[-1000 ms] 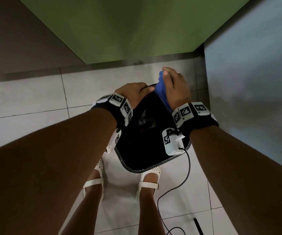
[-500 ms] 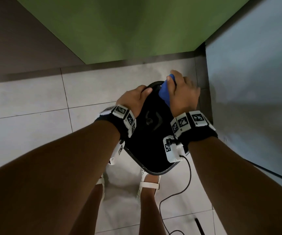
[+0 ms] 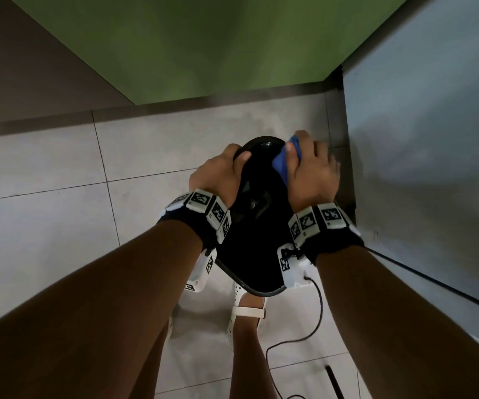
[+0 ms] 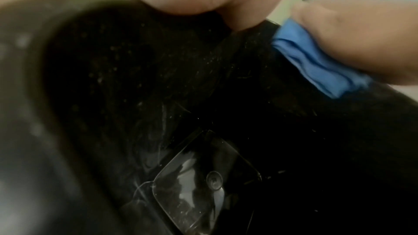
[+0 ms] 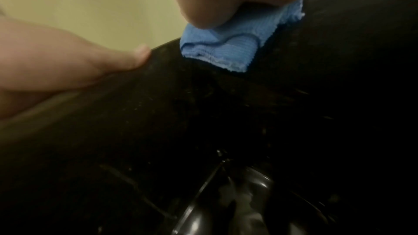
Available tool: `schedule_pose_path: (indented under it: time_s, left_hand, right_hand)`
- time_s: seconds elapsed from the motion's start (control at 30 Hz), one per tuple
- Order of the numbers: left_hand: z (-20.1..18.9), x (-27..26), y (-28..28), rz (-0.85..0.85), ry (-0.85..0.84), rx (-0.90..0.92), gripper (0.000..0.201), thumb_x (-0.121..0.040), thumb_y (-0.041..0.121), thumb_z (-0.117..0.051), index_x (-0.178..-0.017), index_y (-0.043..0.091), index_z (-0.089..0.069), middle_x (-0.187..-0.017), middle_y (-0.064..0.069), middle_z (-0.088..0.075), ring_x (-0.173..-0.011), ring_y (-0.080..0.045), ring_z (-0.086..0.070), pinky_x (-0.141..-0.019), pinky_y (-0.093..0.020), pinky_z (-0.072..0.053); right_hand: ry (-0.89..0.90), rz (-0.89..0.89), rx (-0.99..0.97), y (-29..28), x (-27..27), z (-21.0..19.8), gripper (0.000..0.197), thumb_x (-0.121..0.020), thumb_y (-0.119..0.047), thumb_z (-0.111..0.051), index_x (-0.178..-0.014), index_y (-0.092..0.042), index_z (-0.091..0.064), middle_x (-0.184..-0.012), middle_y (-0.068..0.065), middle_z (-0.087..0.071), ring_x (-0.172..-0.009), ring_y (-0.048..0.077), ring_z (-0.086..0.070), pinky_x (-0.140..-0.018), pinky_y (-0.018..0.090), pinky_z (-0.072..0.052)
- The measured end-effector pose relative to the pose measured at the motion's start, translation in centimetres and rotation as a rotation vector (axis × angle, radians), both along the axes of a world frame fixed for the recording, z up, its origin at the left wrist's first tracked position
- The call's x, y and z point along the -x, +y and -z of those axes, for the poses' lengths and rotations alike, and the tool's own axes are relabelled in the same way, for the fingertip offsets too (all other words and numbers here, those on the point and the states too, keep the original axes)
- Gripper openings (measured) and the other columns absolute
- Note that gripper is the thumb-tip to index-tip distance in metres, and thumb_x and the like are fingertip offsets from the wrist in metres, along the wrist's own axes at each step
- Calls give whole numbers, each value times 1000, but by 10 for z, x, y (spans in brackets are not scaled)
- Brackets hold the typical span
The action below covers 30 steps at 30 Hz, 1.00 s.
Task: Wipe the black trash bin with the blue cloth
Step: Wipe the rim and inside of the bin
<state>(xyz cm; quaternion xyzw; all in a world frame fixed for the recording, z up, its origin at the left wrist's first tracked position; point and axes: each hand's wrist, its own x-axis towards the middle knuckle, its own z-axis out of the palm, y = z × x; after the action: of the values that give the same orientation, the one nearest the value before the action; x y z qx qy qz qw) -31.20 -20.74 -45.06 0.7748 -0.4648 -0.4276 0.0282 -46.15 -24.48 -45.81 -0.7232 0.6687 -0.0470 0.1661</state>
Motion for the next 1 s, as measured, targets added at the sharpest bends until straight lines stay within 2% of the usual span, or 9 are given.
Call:
schedule_pose_path:
  time_s: [0.1,0.17,0.3,0.43,0.57,0.73,0.87,0.93,1.0]
  left_hand:
    - [0,0,-1,11,11,-5,43,-97,50,-18,-125,26,-39,-105,-8,-66,-96,-31,-60,-72,-33,-36]
    - [-1,0,-2,33,18,6,43,-97,49,-18,-128,26,-38,-105,-7,-65,-96,-30,-60,-73,-33,-37]
    - [-2,-2,-2,67,72,32,40,-99,44,-19,-129,25,-37,-103,-8,-65,-94,-30,-59,-73,-33,-37]
    - [-2,0,-3,48,61,26,38,-99,42,-20,-128,26,-37,-101,-9,-66,-92,-30,-60,-73,-33,-40]
    - [-4,2,-1,42,34,5,41,-98,45,-17,-129,26,-36,-102,-9,-65,-86,-27,-56,-73,-34,-36]
    - [-2,3,1,48,35,8,42,-98,47,-15,-129,28,-36,-105,-7,-66,-96,-31,-60,-73,-35,-38]
    - [-1,3,1,77,22,36,41,-99,44,-16,-129,25,-36,-101,-7,-65,-92,-30,-60,-70,-34,-36]
    - [-2,3,1,81,24,43,40,-99,43,-17,-129,24,-37,-98,-7,-64,-88,-28,-58,-70,-33,-35]
    - [-3,2,1,79,37,43,38,-99,41,-19,-128,24,-38,-92,-6,-62,-79,-25,-52,-70,-32,-34]
  right_hand:
    - [-19,53,-64,8,10,-6,61,-87,-54,-14,-125,-21,-49,-111,18,-55,-89,38,-58,-66,37,-46]
    - [-54,99,-48,7,9,-8,55,-91,-51,-21,-122,-19,-53,-109,19,-56,-86,39,-58,-64,35,-43]
    - [-101,37,-37,-3,-14,-2,41,-95,-40,-40,-127,-16,-50,-124,17,-53,-103,35,-56,-80,38,-46]
    - [-122,-86,15,-9,-33,4,53,-91,-41,-33,-128,-6,-49,-126,22,-54,-108,38,-56,-88,46,-49]
    - [-85,-146,-44,3,-1,1,51,-92,-38,-34,-132,-6,-43,-126,25,-49,-109,39,-53,-91,46,-45]
    - [-52,98,61,30,30,0,50,-90,-38,-35,-118,-3,-56,-104,30,-59,-88,44,-60,-75,45,-51]
    - [24,163,100,20,14,2,34,-83,-28,-45,-91,-2,-66,-76,25,-64,-59,39,-62,-52,40,-52]
    - [14,135,112,11,-2,2,33,-86,-30,-45,-98,-6,-65,-86,22,-64,-70,38,-62,-62,41,-52]
    - [-6,54,-5,0,-24,1,35,-93,-33,-43,-118,-13,-57,-112,19,-59,-97,36,-57,-83,42,-45]
